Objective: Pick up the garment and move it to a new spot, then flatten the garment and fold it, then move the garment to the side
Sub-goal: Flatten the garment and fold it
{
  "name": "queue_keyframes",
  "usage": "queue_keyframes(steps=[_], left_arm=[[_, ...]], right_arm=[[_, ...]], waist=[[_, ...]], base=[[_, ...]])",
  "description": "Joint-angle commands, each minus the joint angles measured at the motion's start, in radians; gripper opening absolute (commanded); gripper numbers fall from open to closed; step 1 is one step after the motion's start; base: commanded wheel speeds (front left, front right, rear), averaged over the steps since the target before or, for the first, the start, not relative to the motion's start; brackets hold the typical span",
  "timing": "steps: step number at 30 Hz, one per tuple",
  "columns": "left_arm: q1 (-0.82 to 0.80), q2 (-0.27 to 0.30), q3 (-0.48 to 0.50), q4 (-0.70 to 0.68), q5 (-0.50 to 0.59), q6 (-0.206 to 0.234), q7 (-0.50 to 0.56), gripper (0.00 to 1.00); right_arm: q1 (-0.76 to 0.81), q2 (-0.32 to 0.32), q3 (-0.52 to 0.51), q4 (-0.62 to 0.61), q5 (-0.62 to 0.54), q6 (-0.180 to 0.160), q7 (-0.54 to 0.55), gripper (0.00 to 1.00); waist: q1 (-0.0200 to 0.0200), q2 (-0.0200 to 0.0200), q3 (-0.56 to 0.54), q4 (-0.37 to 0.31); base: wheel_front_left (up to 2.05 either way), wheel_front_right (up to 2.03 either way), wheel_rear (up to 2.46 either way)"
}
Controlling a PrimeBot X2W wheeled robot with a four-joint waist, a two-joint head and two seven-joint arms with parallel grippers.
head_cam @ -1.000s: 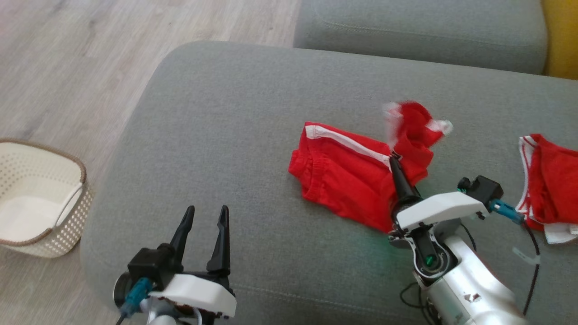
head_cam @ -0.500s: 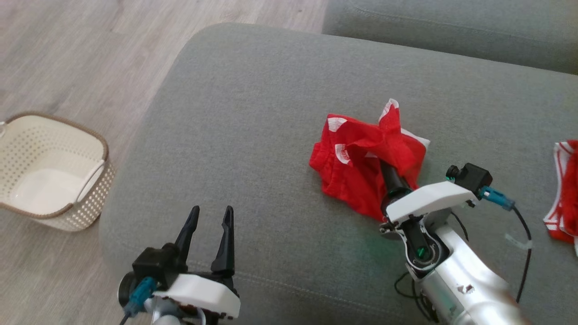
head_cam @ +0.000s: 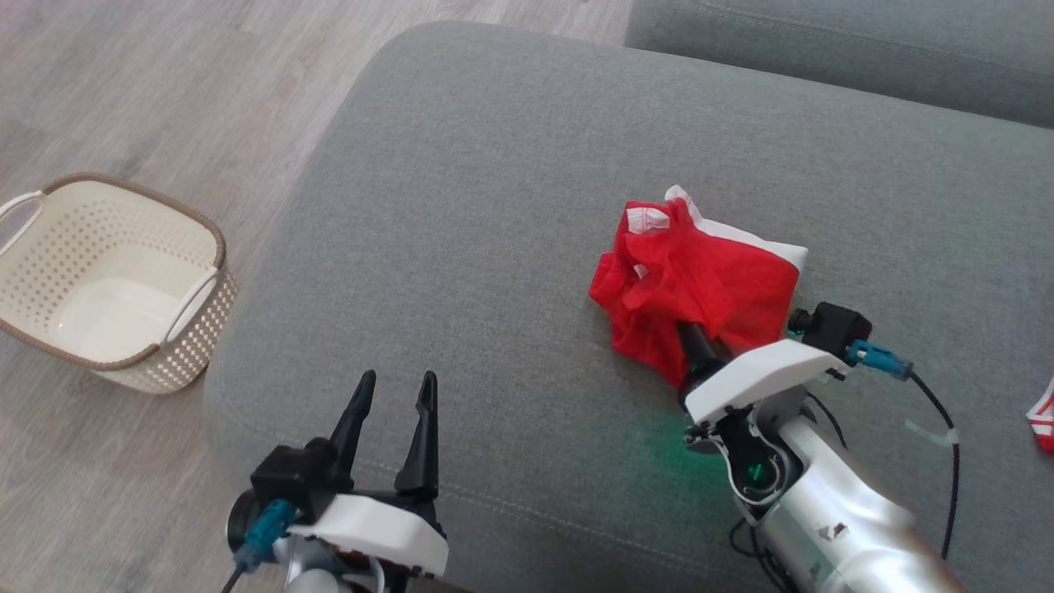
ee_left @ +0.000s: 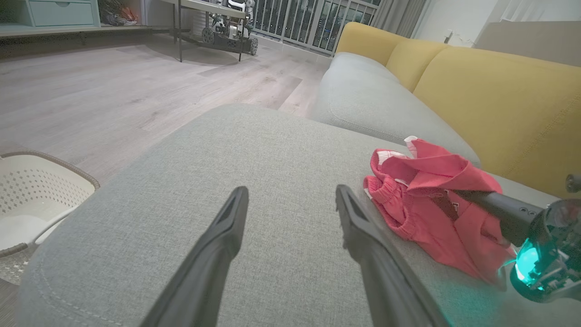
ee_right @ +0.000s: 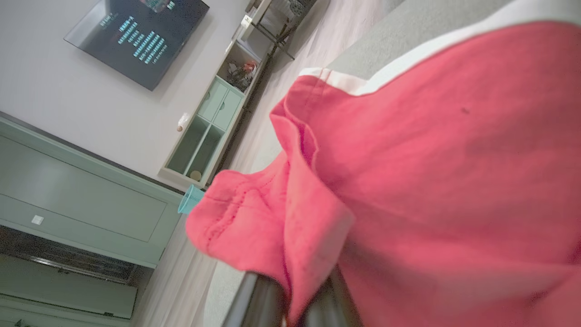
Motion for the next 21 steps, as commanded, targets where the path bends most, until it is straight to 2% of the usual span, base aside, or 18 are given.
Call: queue_keyframes(steps=[1,3,4,5,13,21], left_arm=[[-0.045,0.002,0.029,-0.028,-0.006,0.002,-0.008,1.00],[-0.048,0.002,0.025,-0.029,-0.010,0.004,-0.008,1.00],[-0.050,0.002,0.023,-0.029,-0.011,0.004,-0.008,1.00],[-0.051,0.002,0.021,-0.030,-0.013,0.005,-0.008,1.00],[-0.060,0.002,0.009,-0.030,-0.025,0.013,-0.008,1.00],[-0.067,0.002,-0.003,-0.033,-0.033,0.016,-0.008,1.00]], right_arm=[[-0.049,0.014,0.023,-0.020,-0.006,0.000,-0.009,0.00],[-0.064,0.014,0.042,0.004,-0.009,0.000,-0.009,0.00],[-0.069,0.014,0.040,0.007,-0.012,0.000,-0.009,0.47],[-0.072,0.014,0.038,0.009,-0.010,0.000,-0.009,1.00],[-0.086,0.014,0.087,0.010,0.008,0.000,-0.009,1.00],[-0.124,0.014,0.216,0.112,0.052,0.000,-0.009,1.00]], waist=[[0.0000,0.0000,0.002,0.003],[0.0000,0.0000,0.008,0.010],[0.0000,0.0000,0.010,0.012],[0.0000,0.0000,0.012,0.014],[0.0000,0.0000,0.031,0.029],[0.0000,0.0000,0.049,0.041]], base=[[0.00,0.00,0.00],[0.00,0.00,0.00],[0.00,0.00,0.00],[0.00,0.00,0.00],[0.00,0.00,0.00],[0.00,0.00,0.00]])
